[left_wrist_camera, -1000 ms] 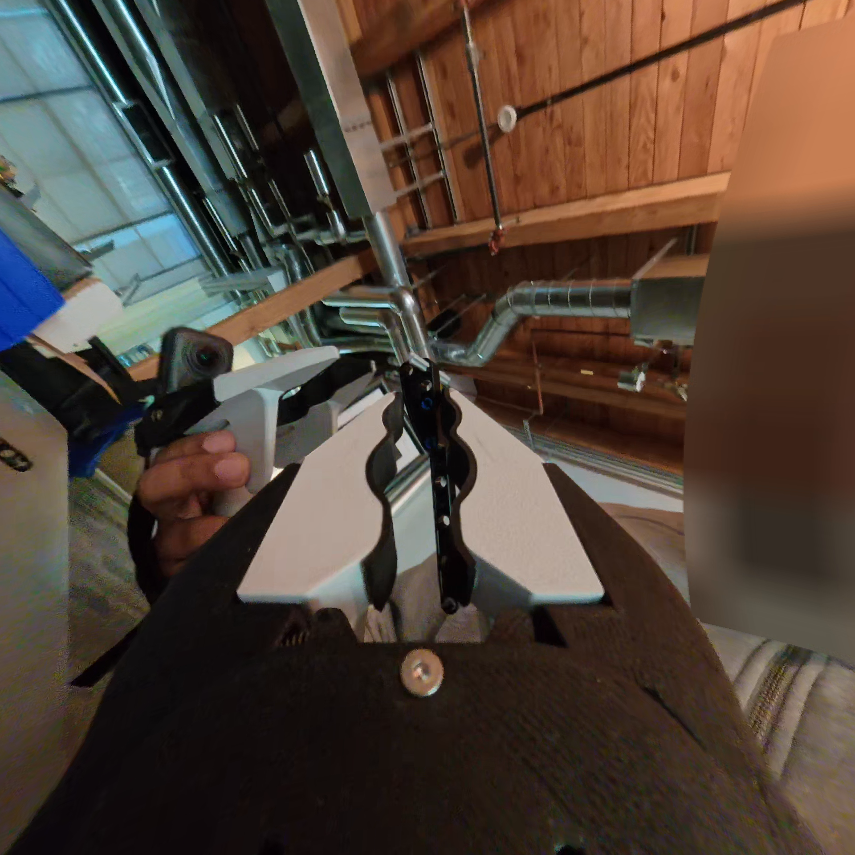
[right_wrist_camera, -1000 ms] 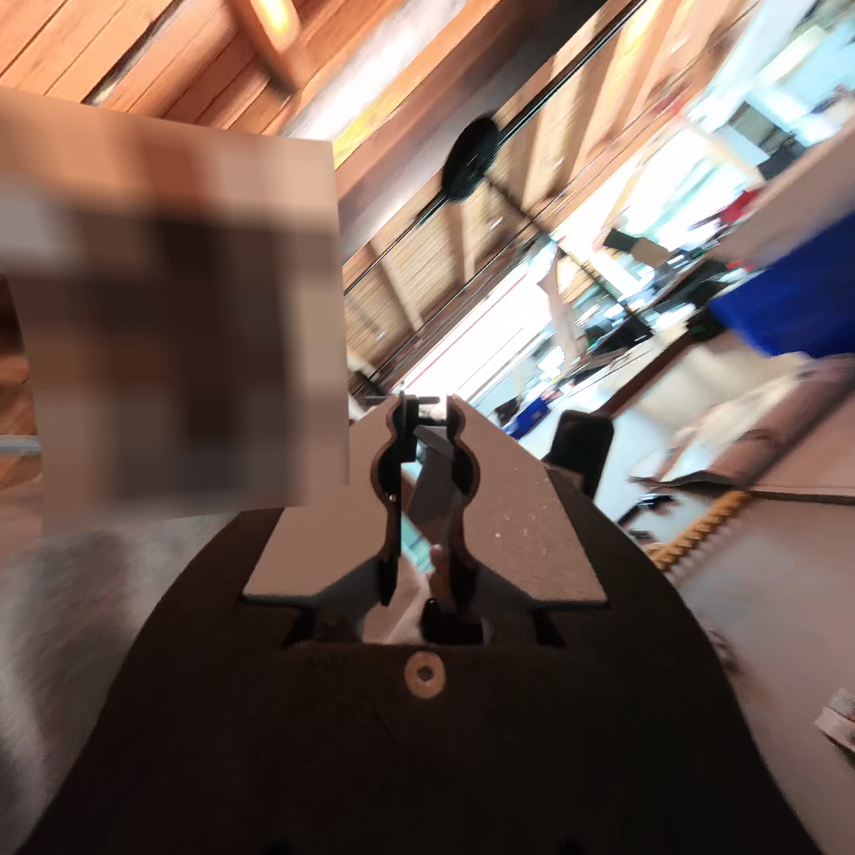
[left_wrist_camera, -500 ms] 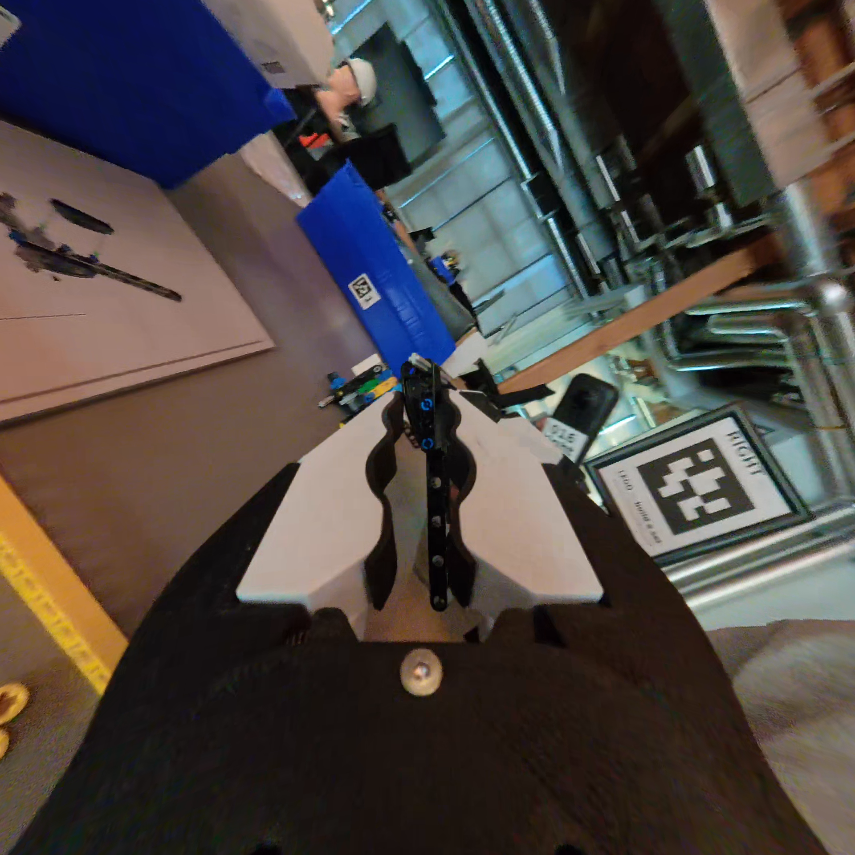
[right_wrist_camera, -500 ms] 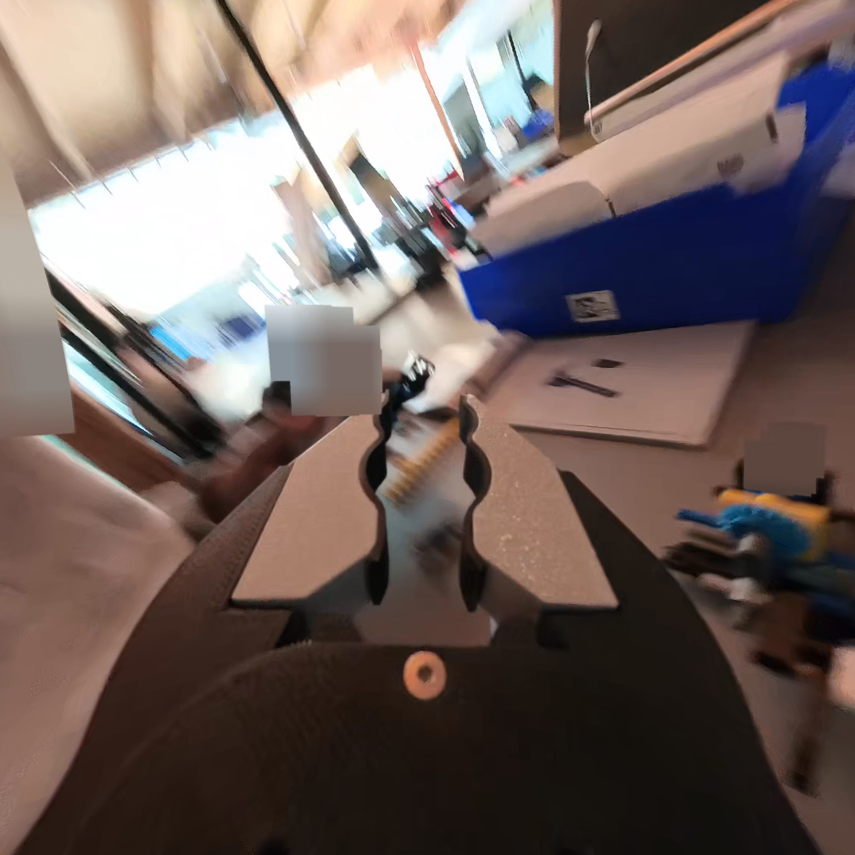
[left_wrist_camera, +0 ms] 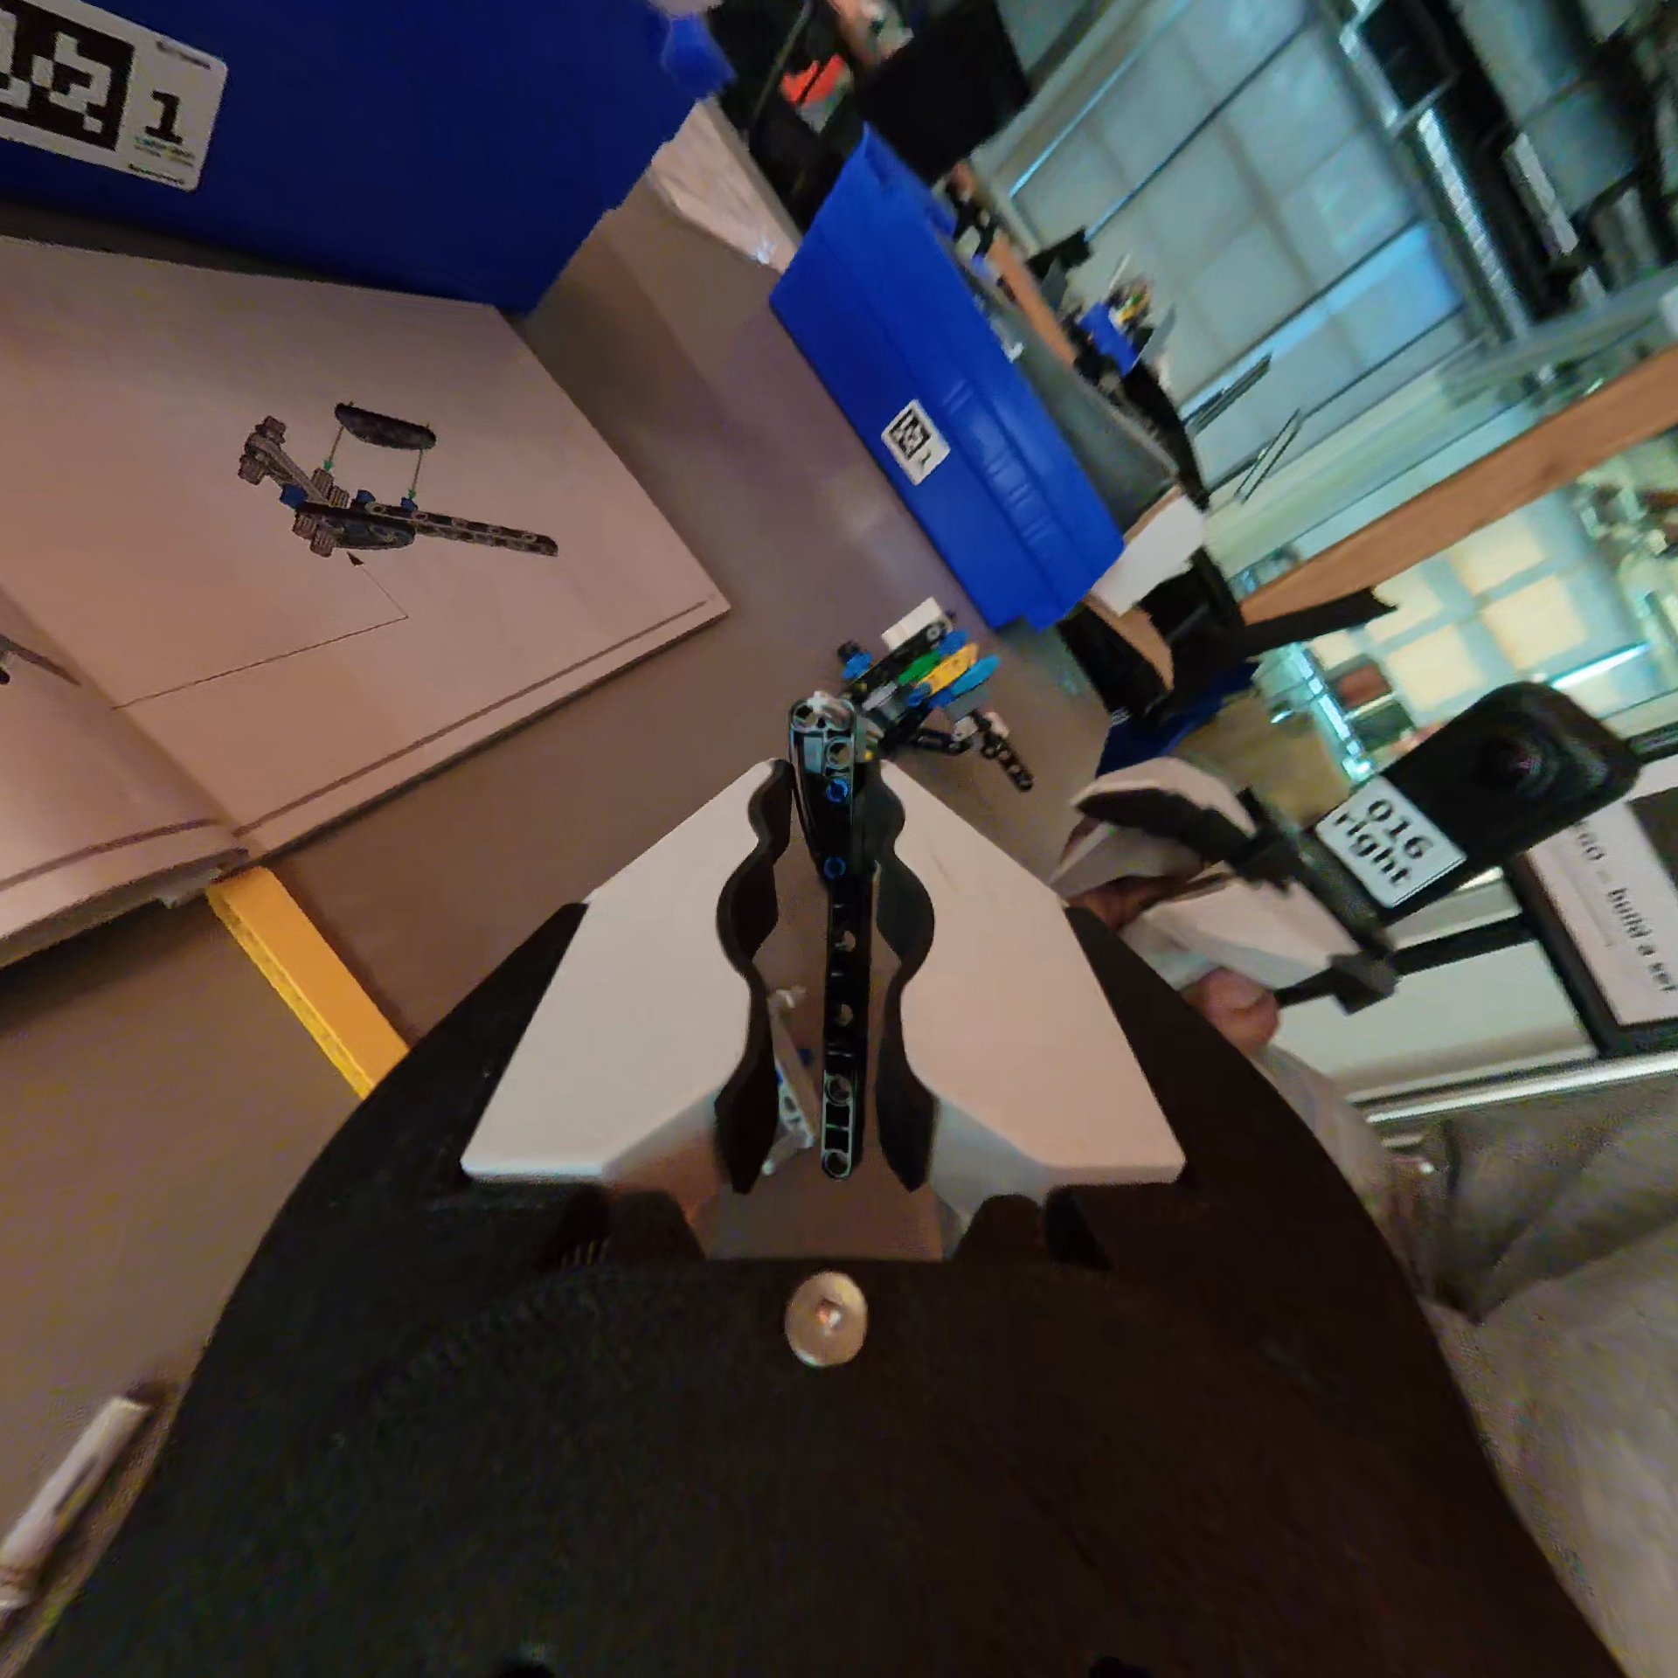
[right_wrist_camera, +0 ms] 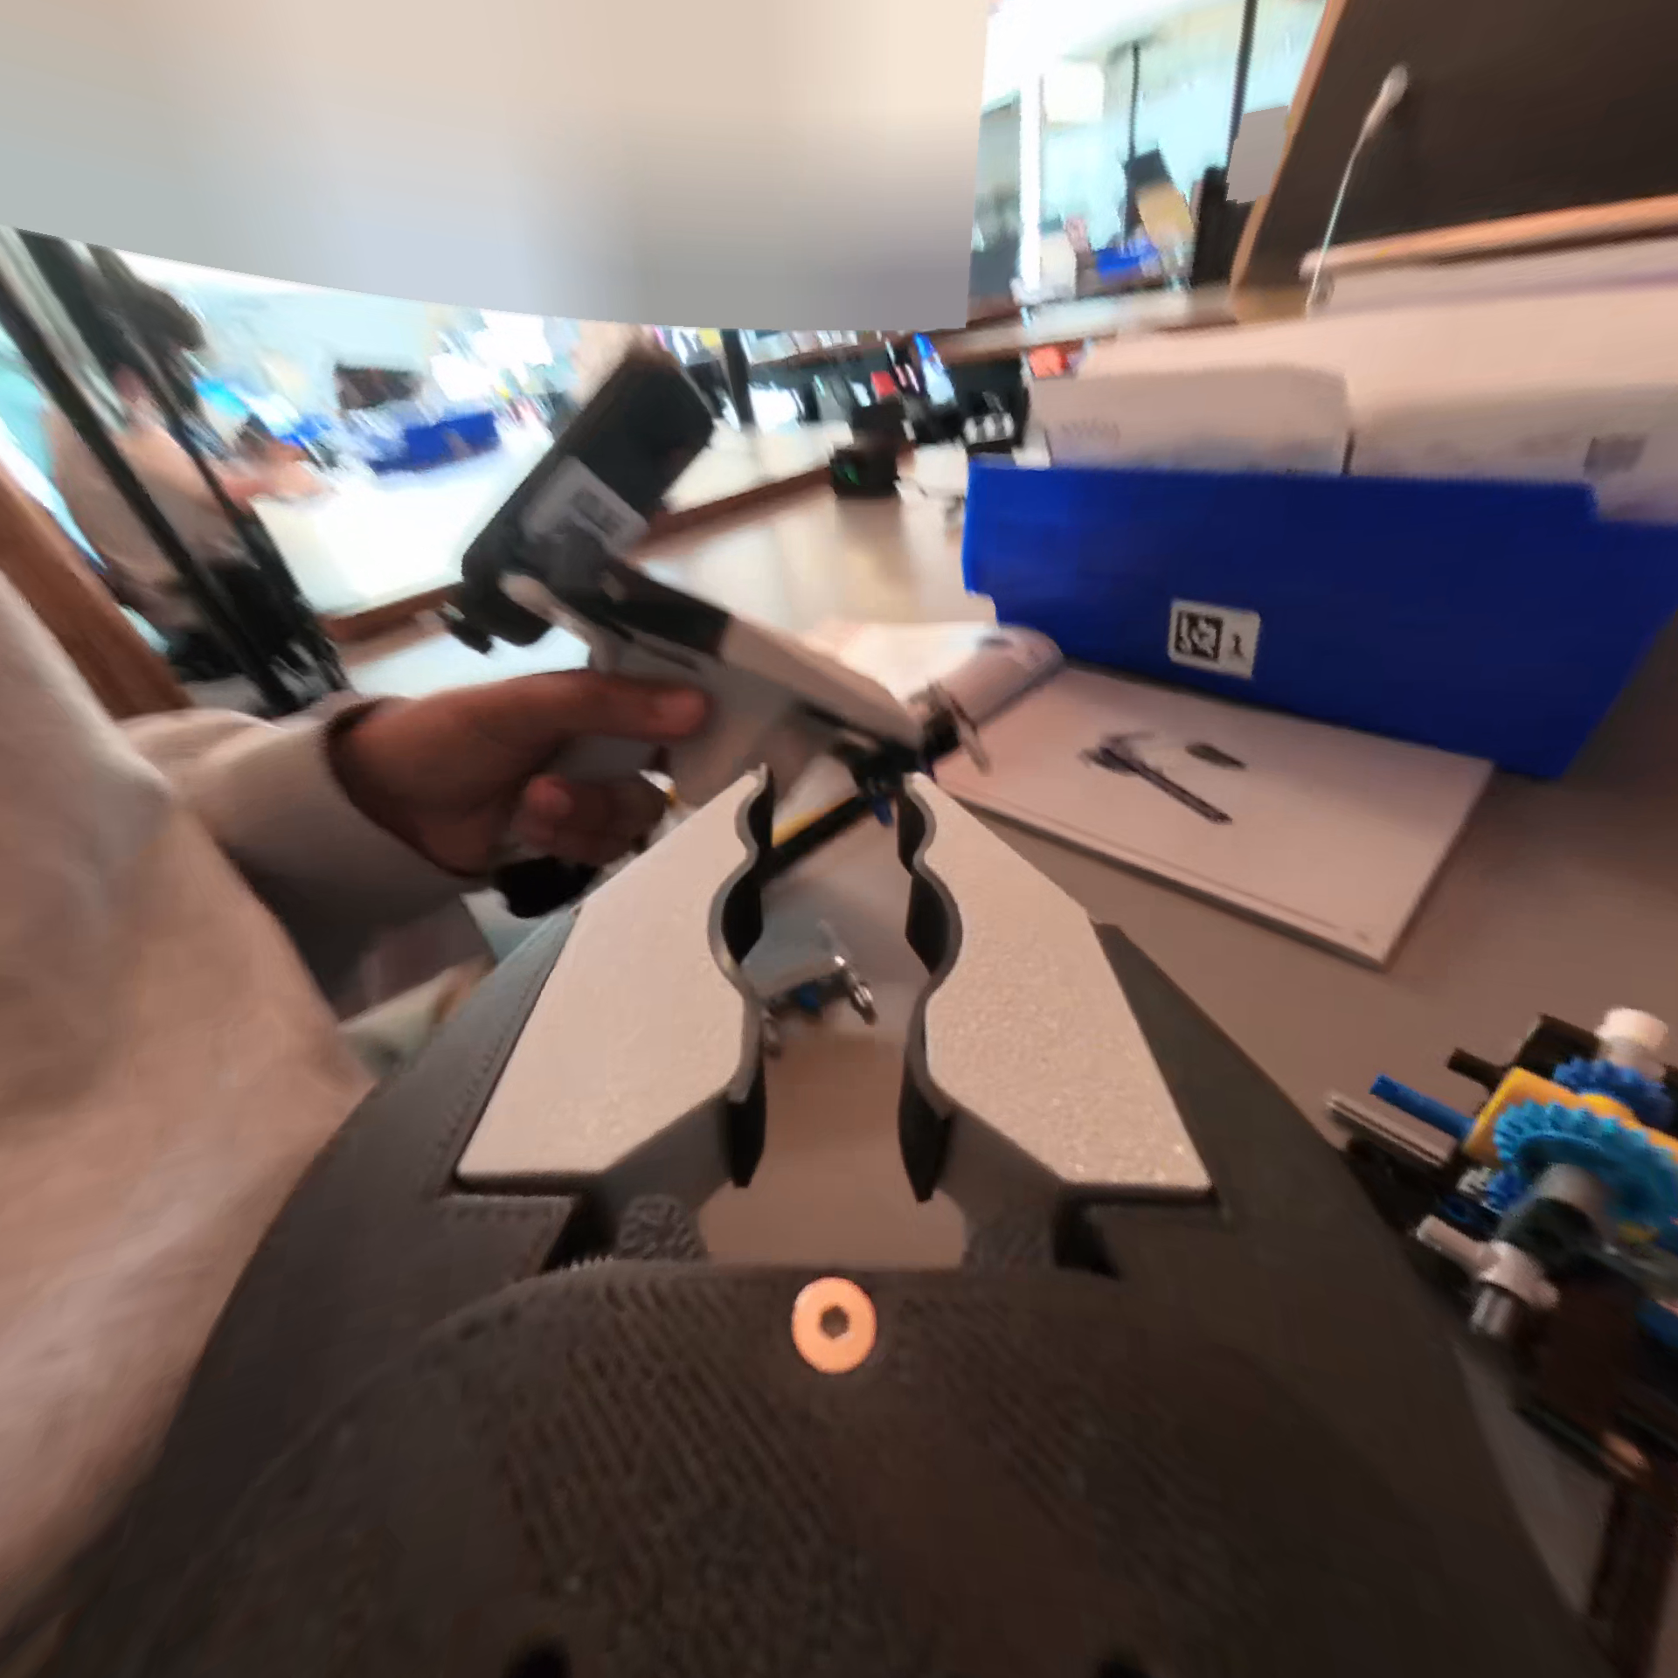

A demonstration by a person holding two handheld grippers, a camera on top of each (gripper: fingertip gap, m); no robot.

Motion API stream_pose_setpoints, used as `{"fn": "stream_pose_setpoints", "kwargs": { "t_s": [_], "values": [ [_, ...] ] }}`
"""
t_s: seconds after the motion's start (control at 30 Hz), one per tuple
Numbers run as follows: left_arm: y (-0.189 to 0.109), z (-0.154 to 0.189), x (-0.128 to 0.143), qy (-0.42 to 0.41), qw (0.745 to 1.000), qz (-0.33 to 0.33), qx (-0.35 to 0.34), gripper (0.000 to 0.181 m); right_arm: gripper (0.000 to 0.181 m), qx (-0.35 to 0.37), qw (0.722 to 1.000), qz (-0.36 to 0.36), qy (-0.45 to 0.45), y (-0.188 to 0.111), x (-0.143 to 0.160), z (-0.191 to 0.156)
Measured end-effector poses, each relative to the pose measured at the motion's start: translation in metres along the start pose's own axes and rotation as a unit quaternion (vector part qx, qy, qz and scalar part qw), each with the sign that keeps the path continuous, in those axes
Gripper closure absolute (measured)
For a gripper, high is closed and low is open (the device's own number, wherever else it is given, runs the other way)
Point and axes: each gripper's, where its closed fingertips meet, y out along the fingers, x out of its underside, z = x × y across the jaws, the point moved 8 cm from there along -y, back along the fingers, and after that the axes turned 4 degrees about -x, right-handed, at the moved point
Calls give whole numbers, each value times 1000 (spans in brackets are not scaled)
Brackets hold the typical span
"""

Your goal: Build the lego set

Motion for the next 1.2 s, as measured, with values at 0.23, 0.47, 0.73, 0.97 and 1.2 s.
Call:
{"fn": "stream_pose_setpoints", "kwargs": {
  "t_s": [0.23,0.47,0.73,0.97,1.2],
  "values": [
    [17,-12,-13,66,992,-91,-56,168,158,-33,994,86,66,-18,-7,13],
    [30,-18,-10,87,978,-187,-40,168,162,-42,990,110,79,-25,-8,15],
    [35,-24,-3,113,975,-181,-58,168,165,-51,991,91,80,-23,-6,13],
    [32,-25,-4,135,972,-178,-67,166,164,-52,991,86,90,-23,-5,12],
    [17,-14,-3,240,954,-157,-84,158,164,-53,991,82,87,-20,-4,11]
  ]
}}
